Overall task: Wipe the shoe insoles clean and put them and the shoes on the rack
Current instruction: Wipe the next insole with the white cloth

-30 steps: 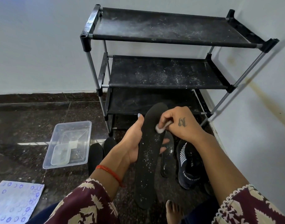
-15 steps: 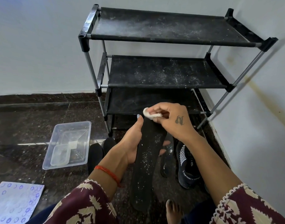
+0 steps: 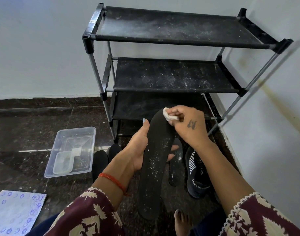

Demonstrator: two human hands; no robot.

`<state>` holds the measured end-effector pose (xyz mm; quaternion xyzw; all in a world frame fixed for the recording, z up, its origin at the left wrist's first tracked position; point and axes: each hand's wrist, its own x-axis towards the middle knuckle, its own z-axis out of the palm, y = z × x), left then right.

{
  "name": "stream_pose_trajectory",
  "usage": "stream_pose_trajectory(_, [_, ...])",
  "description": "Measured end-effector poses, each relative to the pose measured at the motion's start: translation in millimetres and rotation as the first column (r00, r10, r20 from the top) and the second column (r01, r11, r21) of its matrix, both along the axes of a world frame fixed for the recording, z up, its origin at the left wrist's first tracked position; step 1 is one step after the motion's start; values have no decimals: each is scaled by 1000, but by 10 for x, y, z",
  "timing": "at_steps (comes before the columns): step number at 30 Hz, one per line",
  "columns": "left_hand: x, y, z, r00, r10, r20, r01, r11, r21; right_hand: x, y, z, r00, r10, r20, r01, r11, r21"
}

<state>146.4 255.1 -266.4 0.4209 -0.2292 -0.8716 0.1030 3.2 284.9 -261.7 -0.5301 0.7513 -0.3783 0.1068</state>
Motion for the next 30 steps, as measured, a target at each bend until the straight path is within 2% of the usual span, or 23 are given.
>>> stream_pose_trajectory(3, [8,-10,-3,1000,12,8,-12,1000,-4,64,16,79,978,183,95,-189,981,50])
stream_pose_trajectory(5, [4,-13,-8,1000,19,14,-19,1000,-13,35,46,128,958,280,66,-287,945,157])
stream_pose_trajectory(8, [-6,-11,-12,999,26,27,-25,999,-29,-53,90,172,966,245,-84,-212,934,287])
stream_pose_trajectory(9, [-7,-16,-9,999,34,26,-34,999,-23,-81,97,173,974,173,-149,-132,958,255])
stream_pose_trajectory(11, [-5,-26,6,999,48,18,-48,999,-7,-122,94,144,977,-17,-215,31,998,60])
stream_pose_trajectory(13, [-7,-20,11,999,30,16,-29,1000,-4,-117,60,85,979,-123,-160,110,990,-88])
stream_pose_trajectory(14, [-11,-12,10,1000,10,17,-10,1000,-7,-98,34,51,984,-134,-115,123,988,-93])
stream_pose_trajectory(18, [-16,12,1,999,-38,24,38,999,0,34,-32,-11,995,-83,57,83,996,-8])
stream_pose_trajectory(21, [-9,5,-4,1000,-25,18,26,1000,-4,126,-8,71,988,111,112,-107,994,-37])
stream_pose_trajectory(24, [1,-26,-16,1000,7,-11,-7,1000,3,134,38,150,946,284,157,-296,954,56])
stream_pose_trajectory(25, [2,-33,-20,1000,13,-16,-13,1000,9,117,57,161,938,309,154,-328,937,117])
stream_pose_trajectory(27, [-2,-36,-14,1000,14,-14,-14,1000,1,44,85,163,945,324,52,-327,921,213])
stream_pose_trajectory(28, [-4,-37,-10,1000,15,-12,-15,1000,-7,-5,85,157,954,300,-17,-289,932,218])
stream_pose_trajectory(30, [-7,-39,3,1000,24,-12,-24,1000,7,-89,84,141,982,156,-105,-144,983,114])
